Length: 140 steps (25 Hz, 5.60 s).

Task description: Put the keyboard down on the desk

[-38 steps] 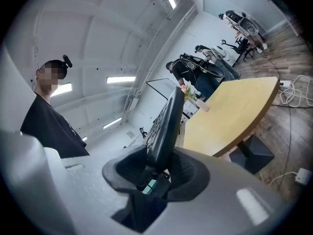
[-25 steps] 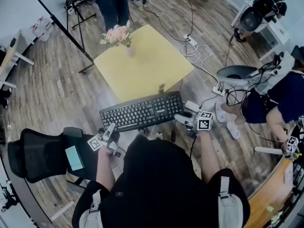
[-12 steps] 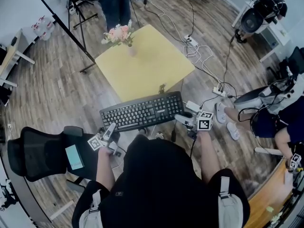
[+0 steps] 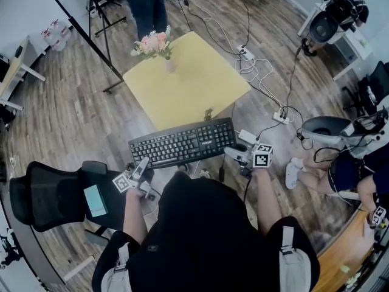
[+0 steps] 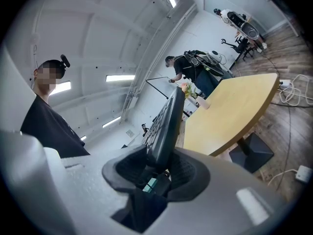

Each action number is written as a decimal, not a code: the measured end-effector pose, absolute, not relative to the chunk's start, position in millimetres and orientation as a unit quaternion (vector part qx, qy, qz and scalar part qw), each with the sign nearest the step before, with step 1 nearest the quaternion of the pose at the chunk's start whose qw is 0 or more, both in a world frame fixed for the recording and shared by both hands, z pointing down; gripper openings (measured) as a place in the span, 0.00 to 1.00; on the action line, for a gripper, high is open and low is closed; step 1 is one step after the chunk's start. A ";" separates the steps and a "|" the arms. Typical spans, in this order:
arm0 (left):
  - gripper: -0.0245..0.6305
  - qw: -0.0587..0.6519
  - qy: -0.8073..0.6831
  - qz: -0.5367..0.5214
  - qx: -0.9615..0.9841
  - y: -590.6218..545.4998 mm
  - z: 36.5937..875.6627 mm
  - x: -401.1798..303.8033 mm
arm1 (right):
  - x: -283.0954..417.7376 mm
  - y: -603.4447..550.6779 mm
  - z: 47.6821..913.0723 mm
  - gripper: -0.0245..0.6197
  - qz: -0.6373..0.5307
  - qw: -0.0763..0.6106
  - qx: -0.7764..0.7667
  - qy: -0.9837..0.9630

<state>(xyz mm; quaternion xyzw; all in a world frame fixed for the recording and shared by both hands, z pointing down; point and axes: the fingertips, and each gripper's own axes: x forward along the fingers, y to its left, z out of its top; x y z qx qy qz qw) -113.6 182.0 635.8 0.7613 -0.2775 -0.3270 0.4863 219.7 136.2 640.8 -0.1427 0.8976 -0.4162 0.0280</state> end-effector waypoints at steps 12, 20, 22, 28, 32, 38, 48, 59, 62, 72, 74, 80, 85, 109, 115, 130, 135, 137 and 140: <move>0.17 0.488 -0.287 -0.321 0.759 173.4 638.7 -116.7 | 215.7 125.0 648.7 0.25 -0.430 0.022 -0.141 0.892; 0.17 0.492 -0.285 -0.320 0.757 157.9 645.3 -126.7 | 205.2 111.6 652.4 0.25 -0.432 0.020 -0.143 0.890; 0.17 0.491 -0.282 -0.320 0.759 150.6 646.5 -127.0 | 204.6 105.7 655.5 0.25 -0.434 0.020 -0.146 0.889; 0.17 0.500 -0.280 -0.314 0.757 107.3 643.9 -153.6 | 178.5 67.3 656.8 0.25 -0.444 0.010 -0.160 0.881; 0.17 0.507 -0.282 -0.309 0.754 93.5 646.6 -163.7 | 168.5 55.3 663.3 0.25 -0.450 0.008 -0.166 0.877; 0.17 0.511 -0.278 -0.302 0.755 67.5 649.5 -181.2 | 153.4 33.8 666.2 0.26 -0.449 0.001 -0.175 0.876; 0.17 0.519 -0.266 -0.291 0.758 31.4 658.8 -197.3 | 136.3 8.0 676.2 0.26 -0.458 -0.004 -0.197 0.867; 0.17 0.528 -0.273 -0.236 0.769 -7.0 677.4 -218.6 | 115.2 -26.1 687.7 0.27 -0.464 -0.014 -0.212 0.860; 0.17 0.534 -0.264 -0.241 0.766 -18.3 679.5 -220.7 | 112.4 -33.5 694.4 0.27 -0.469 -0.017 -0.218 0.856; 0.18 0.540 -0.241 -0.212 0.778 -49.9 692.0 -231.7 | 98.4 -54.0 707.8 0.29 -0.479 -0.024 -0.242 0.844; 0.18 0.544 -0.241 -0.200 0.779 -54.1 700.1 -232.5 | 97.3 -56.4 711.0 0.29 -0.482 -0.025 -0.247 0.841; 0.19 0.545 -0.240 -0.153 0.789 -67.6 715.2 -231.7 | 98.6 -65.4 719.2 0.30 -0.486 -0.024 -0.261 0.834; 0.19 0.536 -0.240 -0.113 0.801 -74.7 722.1 -233.2 | 99.3 -70.4 722.6 0.30 -0.490 -0.029 -0.266 0.830; 0.22 0.560 -0.274 -0.064 0.779 -125.1 759.4 -204.6 | 124.2 -124.5 777.5 0.33 -0.555 -0.063 -0.263 0.786; 0.23 0.566 -0.295 -0.057 0.767 -134.4 767.8 -202.5 | 127.4 -136.8 784.5 0.34 -0.566 -0.056 -0.271 0.777; 0.32 0.572 -0.346 -0.028 0.744 -149.9 797.1 -201.6 | 132.6 -152.2 806.8 0.35 -0.582 -0.085 -0.292 0.754; 0.36 0.566 -0.367 -0.011 0.738 -151.1 801.5 -201.2 | 135.5 -151.6 814.2 0.37 -0.574 -0.112 -0.306 0.752; 0.37 0.559 -0.377 -0.006 0.739 -152.8 803.1 -201.9 | 136.3 -150.7 819.1 0.38 -0.570 -0.125 -0.317 0.748; 0.38 0.548 -0.388 0.004 0.741 -155.5 806.7 -201.5 | 140.0 -149.7 827.1 0.41 -0.556 -0.149 -0.349 0.740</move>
